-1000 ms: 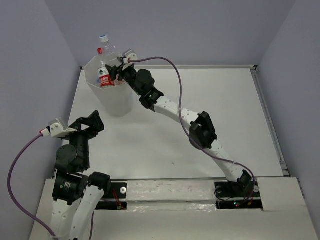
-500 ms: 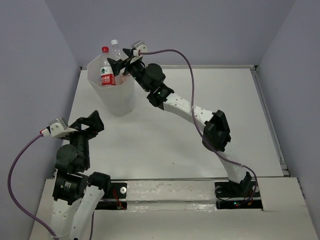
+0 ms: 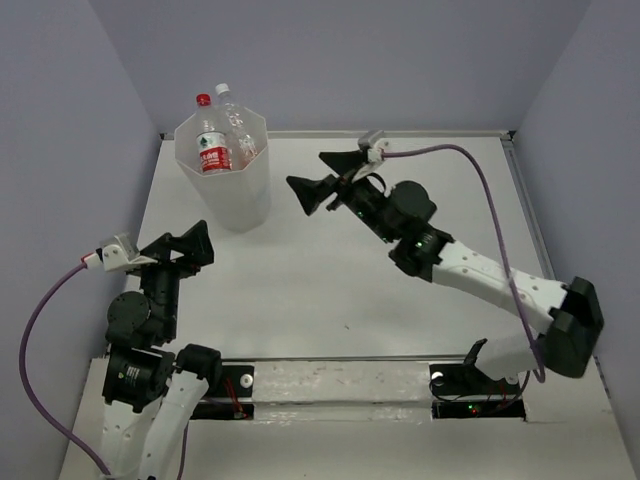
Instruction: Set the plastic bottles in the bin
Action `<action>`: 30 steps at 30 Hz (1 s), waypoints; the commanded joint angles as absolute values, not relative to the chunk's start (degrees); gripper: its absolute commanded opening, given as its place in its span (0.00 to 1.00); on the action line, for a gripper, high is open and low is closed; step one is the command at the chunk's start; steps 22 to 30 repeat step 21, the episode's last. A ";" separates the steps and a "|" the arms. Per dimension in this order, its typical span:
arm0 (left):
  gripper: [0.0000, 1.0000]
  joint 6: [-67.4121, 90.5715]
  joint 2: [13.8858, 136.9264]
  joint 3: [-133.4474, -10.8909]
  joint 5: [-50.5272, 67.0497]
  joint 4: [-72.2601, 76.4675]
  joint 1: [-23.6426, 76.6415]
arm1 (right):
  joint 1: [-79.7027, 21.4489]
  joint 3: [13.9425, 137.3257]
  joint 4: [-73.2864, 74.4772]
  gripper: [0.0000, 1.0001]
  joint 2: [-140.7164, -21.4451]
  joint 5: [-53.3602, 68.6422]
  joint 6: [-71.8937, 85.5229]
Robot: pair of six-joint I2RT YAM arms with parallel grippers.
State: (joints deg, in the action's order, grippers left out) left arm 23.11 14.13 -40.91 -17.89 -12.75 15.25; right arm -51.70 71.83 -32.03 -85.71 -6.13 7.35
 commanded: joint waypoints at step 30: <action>0.99 31.20 14.15 -42.54 2.81 -1.06 14.77 | -52.29 47.36 15.47 1.00 -17.14 -26.37 12.39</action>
